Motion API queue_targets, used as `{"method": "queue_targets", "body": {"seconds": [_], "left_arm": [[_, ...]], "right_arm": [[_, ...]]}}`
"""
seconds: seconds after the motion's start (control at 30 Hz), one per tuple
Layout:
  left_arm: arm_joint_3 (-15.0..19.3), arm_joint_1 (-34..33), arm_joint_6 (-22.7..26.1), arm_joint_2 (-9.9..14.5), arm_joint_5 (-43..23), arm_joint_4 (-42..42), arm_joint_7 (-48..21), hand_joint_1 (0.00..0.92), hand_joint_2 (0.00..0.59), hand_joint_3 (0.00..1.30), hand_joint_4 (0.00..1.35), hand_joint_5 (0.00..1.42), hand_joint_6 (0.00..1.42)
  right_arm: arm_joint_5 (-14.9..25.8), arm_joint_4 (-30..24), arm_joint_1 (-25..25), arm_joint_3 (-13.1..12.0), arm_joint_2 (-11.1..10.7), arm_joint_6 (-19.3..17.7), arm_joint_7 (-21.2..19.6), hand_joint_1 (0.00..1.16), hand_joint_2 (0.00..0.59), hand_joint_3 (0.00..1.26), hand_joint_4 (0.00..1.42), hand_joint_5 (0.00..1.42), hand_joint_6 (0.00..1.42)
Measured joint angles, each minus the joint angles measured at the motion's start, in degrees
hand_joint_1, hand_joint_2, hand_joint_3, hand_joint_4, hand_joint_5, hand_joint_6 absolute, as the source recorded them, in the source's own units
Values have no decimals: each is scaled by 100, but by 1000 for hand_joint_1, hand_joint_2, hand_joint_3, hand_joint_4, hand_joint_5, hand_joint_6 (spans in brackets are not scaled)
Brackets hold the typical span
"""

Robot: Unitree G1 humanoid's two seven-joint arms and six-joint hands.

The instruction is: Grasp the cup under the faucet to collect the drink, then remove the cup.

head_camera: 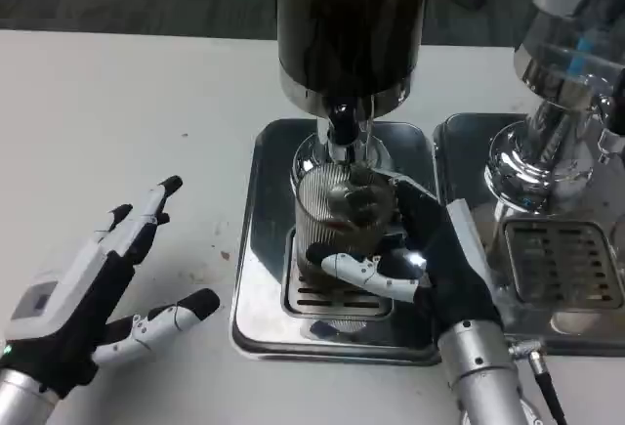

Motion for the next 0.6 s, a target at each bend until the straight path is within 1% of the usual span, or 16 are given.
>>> {"method": "queue_targets", "body": {"seconds": [0.1, 0.27, 0.33, 0.53, 0.6], "left_arm": [[-5, -14, 0, 0, -1, 4, 0, 0, 124, 7, 0, 147, 11], [-26, -50, 0, 0, -2, 31, -3, 0, 123, 7, 0, 147, 11], [-29, -80, 0, 0, -3, 36, -3, 0, 123, 7, 0, 147, 11], [-66, -161, -2, 0, -7, 71, -7, 0, 123, 7, 0, 147, 11], [-93, -186, -5, 0, -7, 105, -8, 0, 123, 7, 0, 147, 11]], "right_arm": [[-9, -1, 9, -4, 16, -2, -39, 1029, 214, 394, 444, 479, 663], [-57, -81, 111, -20, 52, -8, -258, 1038, 214, 404, 460, 504, 691], [-56, -84, 114, -38, 51, -8, -315, 1037, 221, 405, 471, 513, 714], [-65, -116, 131, -39, 51, -12, -397, 1031, 220, 405, 472, 522, 719], [-95, -176, 176, -29, 51, -14, -427, 1011, 228, 405, 472, 525, 734]]}}
